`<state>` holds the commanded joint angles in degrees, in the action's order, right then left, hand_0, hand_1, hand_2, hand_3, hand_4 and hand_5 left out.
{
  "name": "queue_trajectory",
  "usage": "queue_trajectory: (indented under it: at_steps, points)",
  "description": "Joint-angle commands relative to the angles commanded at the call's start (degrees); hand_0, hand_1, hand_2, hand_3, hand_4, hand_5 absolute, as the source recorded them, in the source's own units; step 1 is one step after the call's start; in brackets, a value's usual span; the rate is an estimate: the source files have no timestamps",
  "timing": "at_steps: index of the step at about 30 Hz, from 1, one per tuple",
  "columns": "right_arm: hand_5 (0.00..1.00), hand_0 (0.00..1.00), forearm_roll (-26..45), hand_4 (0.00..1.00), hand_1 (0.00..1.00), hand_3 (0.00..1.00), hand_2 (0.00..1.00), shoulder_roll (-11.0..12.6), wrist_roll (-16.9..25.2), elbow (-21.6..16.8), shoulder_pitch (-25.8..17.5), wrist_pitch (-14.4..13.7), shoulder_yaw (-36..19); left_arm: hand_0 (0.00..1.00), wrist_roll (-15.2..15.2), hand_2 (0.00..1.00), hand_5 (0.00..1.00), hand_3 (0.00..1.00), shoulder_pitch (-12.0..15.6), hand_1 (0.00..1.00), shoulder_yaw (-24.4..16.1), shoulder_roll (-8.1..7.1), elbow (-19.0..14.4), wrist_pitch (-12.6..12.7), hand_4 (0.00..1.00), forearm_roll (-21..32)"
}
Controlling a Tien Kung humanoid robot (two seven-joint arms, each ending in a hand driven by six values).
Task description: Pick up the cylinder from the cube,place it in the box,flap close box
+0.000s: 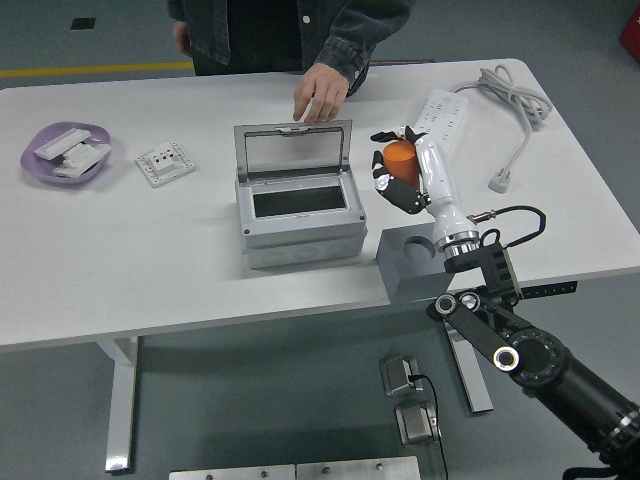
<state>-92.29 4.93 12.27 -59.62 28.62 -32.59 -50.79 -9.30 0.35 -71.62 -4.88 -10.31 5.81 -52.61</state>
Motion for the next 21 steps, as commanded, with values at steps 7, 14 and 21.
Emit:
queue_trajectory:
  at_steps: [7, 14, 21]
  points:
    - [0.002, 0.064, -8.5, 0.002, 0.232, 0.554, 0.612, -2.9, -7.9, 5.7, 7.4, 5.2, 5.6, 0.631, -0.2, 0.535, 0.221, 0.622, -0.3, 0.585, -0.1, -0.44, 0.0, 0.1, 0.605, -0.4]
    - [0.002, 0.002, -13.4, 0.002, 0.178, 0.567, 0.617, -4.9, -10.4, 12.5, 14.1, 7.9, 11.4, 0.631, -0.4, 0.536, 0.224, 0.622, -0.8, 0.584, 0.0, -0.91, 0.0, 0.1, 0.605, -0.7]
    - [0.002, 0.002, -13.9, 0.002, 0.164, 0.558, 0.611, -4.9, -9.9, 16.5, 17.7, 9.2, 16.5, 0.629, -1.0, 0.538, 0.228, 0.622, -1.2, 0.584, -0.3, -1.1, 0.0, 0.2, 0.607, -1.4]
